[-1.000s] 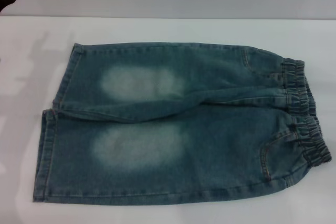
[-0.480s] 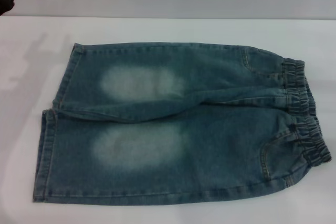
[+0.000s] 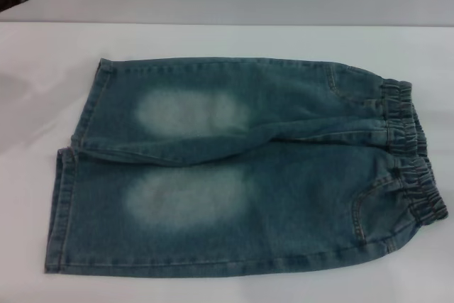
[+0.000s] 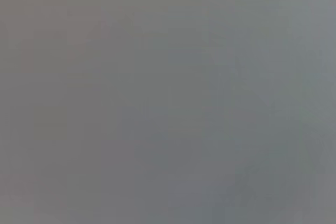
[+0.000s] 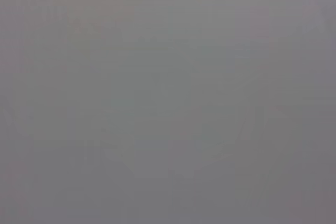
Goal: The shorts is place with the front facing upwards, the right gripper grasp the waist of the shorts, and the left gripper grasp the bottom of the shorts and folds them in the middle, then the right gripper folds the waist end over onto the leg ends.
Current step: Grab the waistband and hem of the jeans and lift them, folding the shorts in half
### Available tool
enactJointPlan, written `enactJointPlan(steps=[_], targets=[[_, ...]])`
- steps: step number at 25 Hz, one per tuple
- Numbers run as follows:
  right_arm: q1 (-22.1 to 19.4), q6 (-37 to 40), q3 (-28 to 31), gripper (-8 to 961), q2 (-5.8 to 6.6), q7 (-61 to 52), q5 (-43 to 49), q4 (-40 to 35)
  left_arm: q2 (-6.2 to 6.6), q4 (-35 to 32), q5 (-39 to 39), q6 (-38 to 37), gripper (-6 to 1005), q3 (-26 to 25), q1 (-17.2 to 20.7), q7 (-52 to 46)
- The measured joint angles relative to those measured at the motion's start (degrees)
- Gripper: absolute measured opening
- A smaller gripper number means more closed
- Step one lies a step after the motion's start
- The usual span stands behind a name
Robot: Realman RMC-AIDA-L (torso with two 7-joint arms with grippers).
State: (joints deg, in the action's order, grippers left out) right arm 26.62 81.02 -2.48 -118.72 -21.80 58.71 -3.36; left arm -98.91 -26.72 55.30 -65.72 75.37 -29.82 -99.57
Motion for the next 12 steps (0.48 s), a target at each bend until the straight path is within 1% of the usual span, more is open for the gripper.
enactJointPlan(steps=[1,2,3,5,8,9,12], targets=[[0.0,-0.7,0.0,548,0.02,-0.9,0.0,-0.3,0.58,-0.3,4.4,-2.4,695,-2.5,0.0,-3.6],[0.0,-1.6,0.0,548,0.02,-1.7,0.0,-0.6,0.90,-0.6,8.0,-4.1,694,-4.5,0.0,-6.2],[0.0,-2.3,0.0,548,0.03,-2.0,0.0,-0.8,1.29,-1.6,15.1,-7.8,694,-8.4,0.1,-11.1],[0.0,-3.5,0.0,548,0.09,-2.3,0.0,-1.4,1.47,-2.6,20.4,-10.4,694,-11.2,0.2,-14.7],[0.0,-4.5,0.1,548,0.11,-2.4,0.0,-2.4,1.75,-3.6,30.8,-15.1,694,-16.1,0.2,-20.9],[0.1,-4.9,0.2,547,0.11,-2.4,0.0,-2.9,1.84,-3.5,33.3,-16.5,694,-17.2,0.2,-22.3],[0.1,-5.9,0.7,547,0.16,-2.3,0.0,-4.5,1.84,-3.5,33.3,-16.5,694,-17.2,0.2,-22.3]])
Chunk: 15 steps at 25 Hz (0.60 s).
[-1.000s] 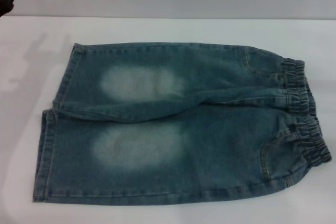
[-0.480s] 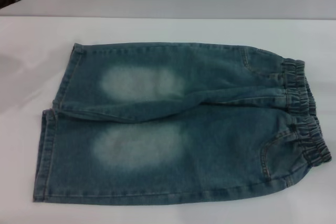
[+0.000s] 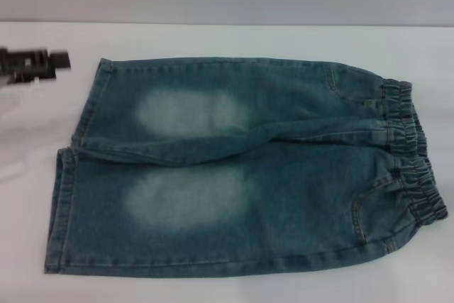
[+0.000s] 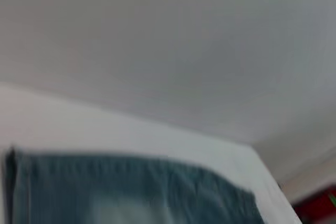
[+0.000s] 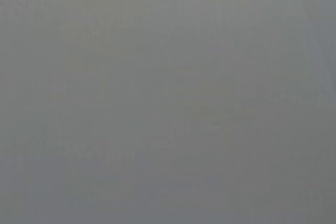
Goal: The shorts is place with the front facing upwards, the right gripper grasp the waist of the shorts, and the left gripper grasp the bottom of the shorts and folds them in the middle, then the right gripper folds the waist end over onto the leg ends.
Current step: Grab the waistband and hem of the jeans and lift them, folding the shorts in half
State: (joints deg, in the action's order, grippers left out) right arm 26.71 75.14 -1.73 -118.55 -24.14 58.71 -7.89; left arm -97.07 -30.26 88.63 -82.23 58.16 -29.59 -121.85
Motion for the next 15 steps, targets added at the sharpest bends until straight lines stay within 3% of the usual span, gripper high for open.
enactJointPlan(steps=[3,4,6,10,11,13,15], targets=[[-0.3,-0.7,1.3,547,0.13,0.1,0.0,-2.1,0.25,0.2,2.8,-2.3,695,-1.3,-0.1,-1.5],[-0.4,-0.8,2.0,547,0.29,0.1,0.0,-2.4,1.37,0.8,8.7,-11.9,695,-2.9,-0.2,-4.7],[-0.7,-0.9,3.4,547,0.65,0.1,0.0,-2.8,1.59,0.6,9.9,-14.2,695,-3.1,0.4,-6.4],[-0.7,-1.7,4.2,548,1.21,0.1,-0.1,-3.2,1.59,0.6,9.9,-14.2,694,-3.1,0.4,-6.4],[-0.7,-2.0,4.2,548,1.34,0.1,-0.1,-3.2,1.78,1.5,15.2,-15.5,694,-3.5,0.8,-8.3],[-0.6,-2.6,4.2,548,1.49,0.1,-0.1,-3.2,1.78,1.5,15.2,-15.5,694,-3.5,0.8,-8.3],[-0.6,-2.9,4.2,548,1.60,0.3,-0.1,-3.0,0.87,2.3,20.2,-18.4,694,-3.6,1.5,-9.8]])
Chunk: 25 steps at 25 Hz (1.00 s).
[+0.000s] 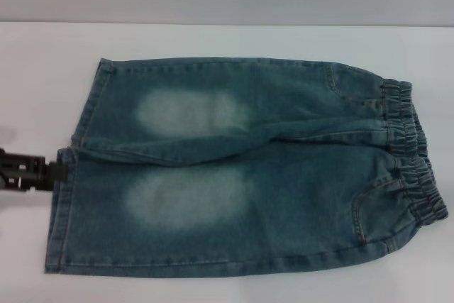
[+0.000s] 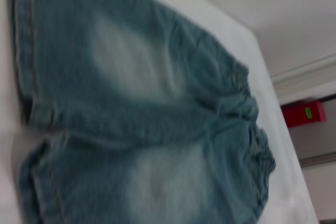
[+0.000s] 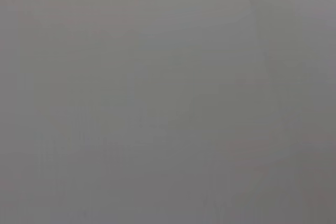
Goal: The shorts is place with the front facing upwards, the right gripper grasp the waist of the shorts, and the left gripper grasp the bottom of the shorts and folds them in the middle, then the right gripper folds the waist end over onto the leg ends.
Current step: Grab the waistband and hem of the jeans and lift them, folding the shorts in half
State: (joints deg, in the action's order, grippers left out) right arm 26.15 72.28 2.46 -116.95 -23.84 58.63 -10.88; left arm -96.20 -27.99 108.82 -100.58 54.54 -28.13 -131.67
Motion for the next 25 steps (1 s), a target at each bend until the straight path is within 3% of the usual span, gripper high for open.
enactJointPlan(steps=[10,25], targets=[[-1.1,0.0,-0.4,548,0.49,-0.2,0.0,0.2,-0.48,1.1,4.0,-1.1,694,-0.1,1.2,-2.3],[-2.0,0.4,-0.7,547,0.22,-0.2,0.6,0.4,-2.97,1.2,12.2,0.7,695,-0.2,2.8,-2.5]])
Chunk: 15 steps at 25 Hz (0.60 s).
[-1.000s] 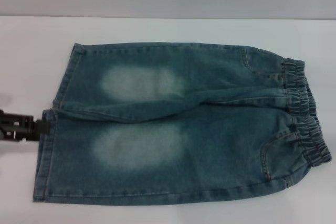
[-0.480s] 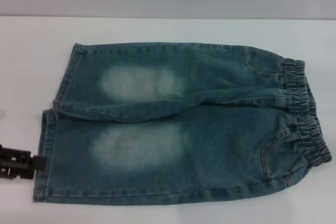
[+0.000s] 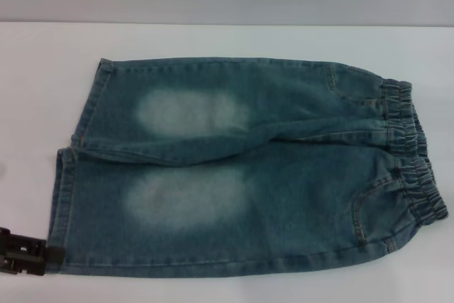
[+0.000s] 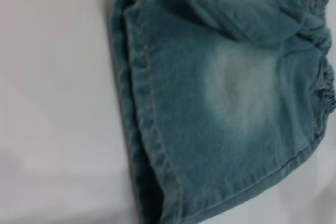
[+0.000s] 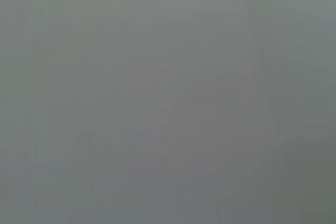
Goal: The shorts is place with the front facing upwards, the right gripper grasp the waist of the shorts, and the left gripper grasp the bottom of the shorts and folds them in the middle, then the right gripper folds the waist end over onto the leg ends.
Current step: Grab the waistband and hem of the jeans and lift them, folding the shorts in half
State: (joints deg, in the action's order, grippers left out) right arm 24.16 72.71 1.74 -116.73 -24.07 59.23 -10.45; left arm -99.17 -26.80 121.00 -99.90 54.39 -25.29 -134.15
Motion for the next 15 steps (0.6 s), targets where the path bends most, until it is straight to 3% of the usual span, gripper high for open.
enactJointPlan(steps=[15], targets=[[-0.2,0.1,-0.2,548,-0.07,0.0,0.1,0.3,-0.15,-0.1,3.0,2.0,695,0.1,0.2,-0.3]])
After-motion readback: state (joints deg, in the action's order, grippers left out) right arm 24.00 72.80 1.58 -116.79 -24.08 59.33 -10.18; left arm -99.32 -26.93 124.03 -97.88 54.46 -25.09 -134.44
